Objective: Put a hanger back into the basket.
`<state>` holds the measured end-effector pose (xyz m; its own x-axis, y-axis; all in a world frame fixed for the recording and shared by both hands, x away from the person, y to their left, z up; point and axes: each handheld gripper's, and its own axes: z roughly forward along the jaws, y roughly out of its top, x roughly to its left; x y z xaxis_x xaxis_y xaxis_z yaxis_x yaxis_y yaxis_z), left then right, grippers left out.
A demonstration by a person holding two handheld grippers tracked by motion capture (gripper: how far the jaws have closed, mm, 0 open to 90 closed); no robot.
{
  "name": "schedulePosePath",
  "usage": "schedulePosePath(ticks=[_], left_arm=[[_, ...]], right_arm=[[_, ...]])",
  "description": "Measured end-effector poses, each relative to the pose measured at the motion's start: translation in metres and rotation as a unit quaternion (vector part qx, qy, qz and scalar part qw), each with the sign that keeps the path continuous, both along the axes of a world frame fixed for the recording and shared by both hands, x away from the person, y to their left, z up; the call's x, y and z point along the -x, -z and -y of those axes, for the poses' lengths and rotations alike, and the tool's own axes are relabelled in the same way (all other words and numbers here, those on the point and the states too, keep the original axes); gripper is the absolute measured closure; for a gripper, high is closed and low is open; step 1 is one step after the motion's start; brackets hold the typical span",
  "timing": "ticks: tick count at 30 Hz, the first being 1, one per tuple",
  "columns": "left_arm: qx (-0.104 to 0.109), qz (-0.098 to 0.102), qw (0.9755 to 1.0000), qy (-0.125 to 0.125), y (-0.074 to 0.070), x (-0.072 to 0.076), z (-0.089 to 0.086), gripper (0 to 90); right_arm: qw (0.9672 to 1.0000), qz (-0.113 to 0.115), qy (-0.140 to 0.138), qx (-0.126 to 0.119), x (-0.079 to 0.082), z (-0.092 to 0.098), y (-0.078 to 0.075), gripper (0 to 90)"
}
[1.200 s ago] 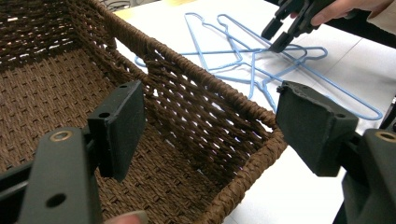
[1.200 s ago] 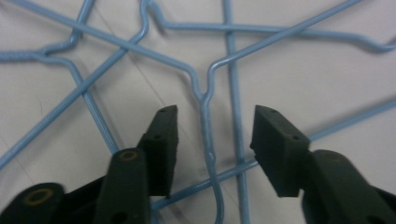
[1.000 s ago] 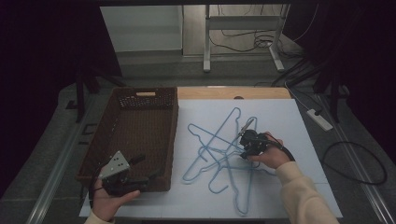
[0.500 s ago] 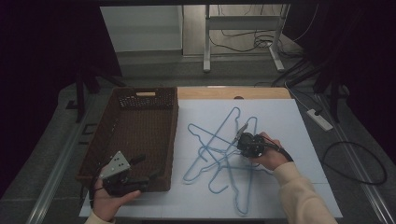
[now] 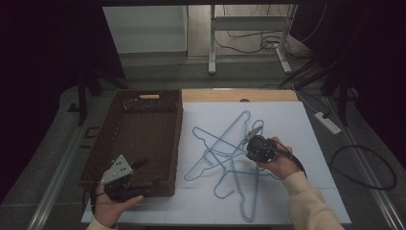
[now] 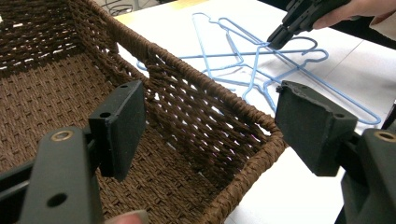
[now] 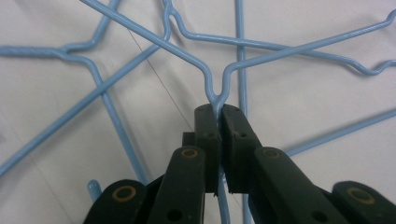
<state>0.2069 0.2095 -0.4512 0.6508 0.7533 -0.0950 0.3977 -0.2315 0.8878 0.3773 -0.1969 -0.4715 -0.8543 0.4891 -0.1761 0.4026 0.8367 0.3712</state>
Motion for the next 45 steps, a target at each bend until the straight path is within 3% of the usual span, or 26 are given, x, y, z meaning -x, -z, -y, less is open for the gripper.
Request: schedulePosePath(ticks=[10, 15, 29, 34, 40, 45], left_arm=[[-0.005, 0.009, 0.9999, 0.004, -0.007, 0.003, 0.005, 25.7], [-0.008, 0.012, 0.9998, 0.014, -0.013, 0.003, 0.013, 25.8], [-0.028, -0.008, 0.9991, 0.032, -0.027, -0.006, 0.042, 26.4], [-0.038, -0.025, 0.9980, 0.043, -0.032, -0.012, 0.059, 26.7], [-0.070, -0.034, 0.9941, 0.075, -0.042, -0.028, 0.094, 27.5], [-0.085, -0.040, 0.9908, 0.097, -0.040, -0.040, 0.117, 28.0]], right_arm=[[0.9991, -0.001, 0.007, -0.041, 0.004, 0.010, -0.011, 86.2], [0.9990, 0.006, 0.006, -0.044, 0.007, 0.011, -0.016, 86.2], [0.9981, 0.031, -0.006, -0.053, 0.024, 0.010, -0.040, 86.2], [0.9982, 0.034, -0.010, -0.049, 0.027, 0.007, -0.044, 86.2], [0.9983, 0.035, -0.012, -0.045, 0.031, 0.005, -0.047, 86.2], [0.9983, 0.037, -0.014, -0.043, 0.034, 0.004, -0.049, 86.2]])
